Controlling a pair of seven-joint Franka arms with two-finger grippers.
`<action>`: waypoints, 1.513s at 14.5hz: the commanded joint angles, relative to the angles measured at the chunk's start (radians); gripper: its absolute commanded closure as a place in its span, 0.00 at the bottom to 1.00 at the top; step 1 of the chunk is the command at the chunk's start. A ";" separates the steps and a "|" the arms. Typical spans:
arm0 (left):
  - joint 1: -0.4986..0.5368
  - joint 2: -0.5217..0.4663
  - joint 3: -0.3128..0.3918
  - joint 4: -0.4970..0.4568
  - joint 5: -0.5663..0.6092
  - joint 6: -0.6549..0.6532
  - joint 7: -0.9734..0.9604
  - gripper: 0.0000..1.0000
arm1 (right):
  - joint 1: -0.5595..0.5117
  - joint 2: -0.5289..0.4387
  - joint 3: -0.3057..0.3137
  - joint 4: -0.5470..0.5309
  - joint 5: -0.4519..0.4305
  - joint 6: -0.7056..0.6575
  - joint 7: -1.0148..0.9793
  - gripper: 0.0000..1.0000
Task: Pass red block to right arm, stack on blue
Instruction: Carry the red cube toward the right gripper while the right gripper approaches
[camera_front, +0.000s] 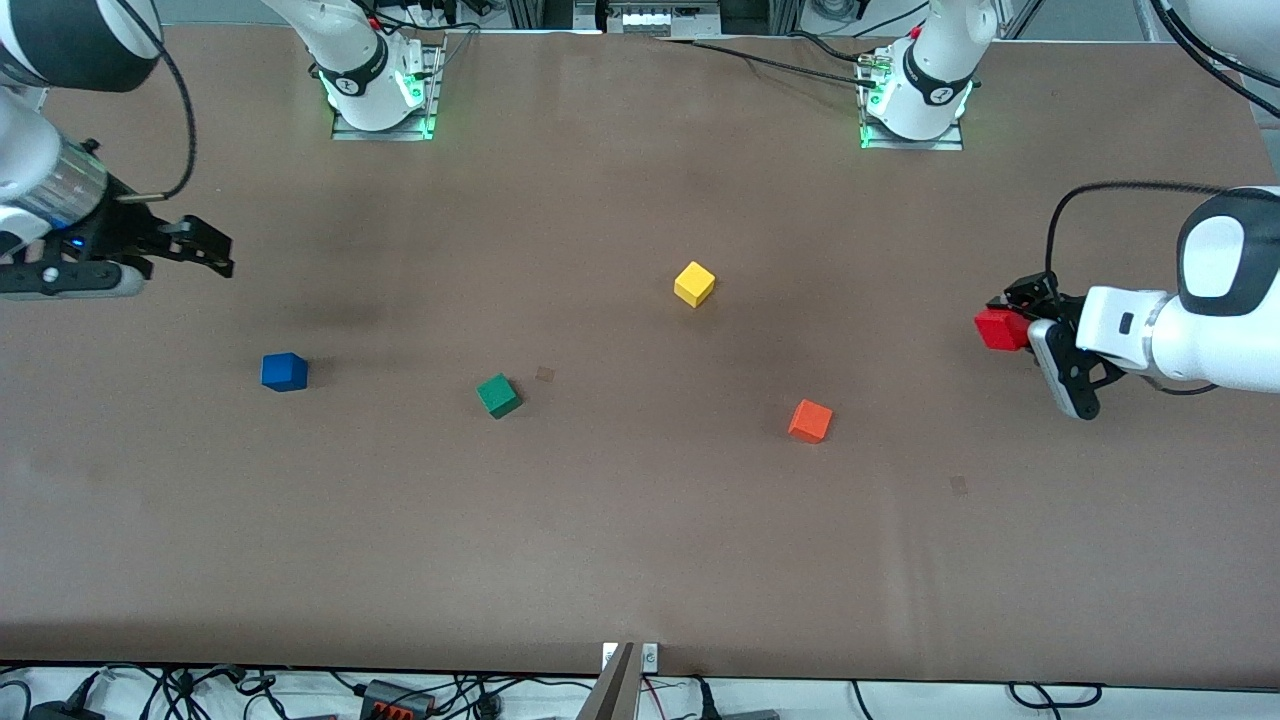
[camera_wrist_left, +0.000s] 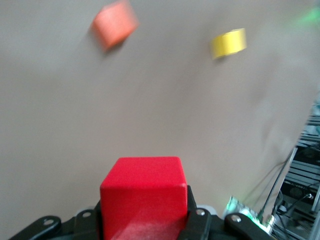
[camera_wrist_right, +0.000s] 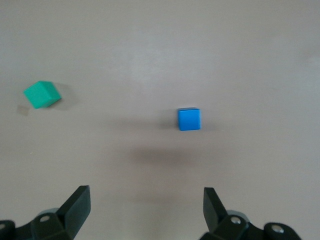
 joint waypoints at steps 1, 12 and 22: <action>-0.002 0.031 -0.008 0.034 -0.230 -0.017 0.309 0.95 | 0.055 0.042 -0.004 0.047 0.121 -0.012 -0.004 0.00; -0.078 0.048 -0.166 -0.010 -0.981 0.165 0.673 0.96 | 0.122 0.255 -0.002 0.129 0.957 -0.009 -0.013 0.00; -0.156 0.090 -0.454 -0.142 -1.493 0.621 1.039 1.00 | 0.165 0.399 -0.005 0.153 1.433 -0.026 -0.189 0.00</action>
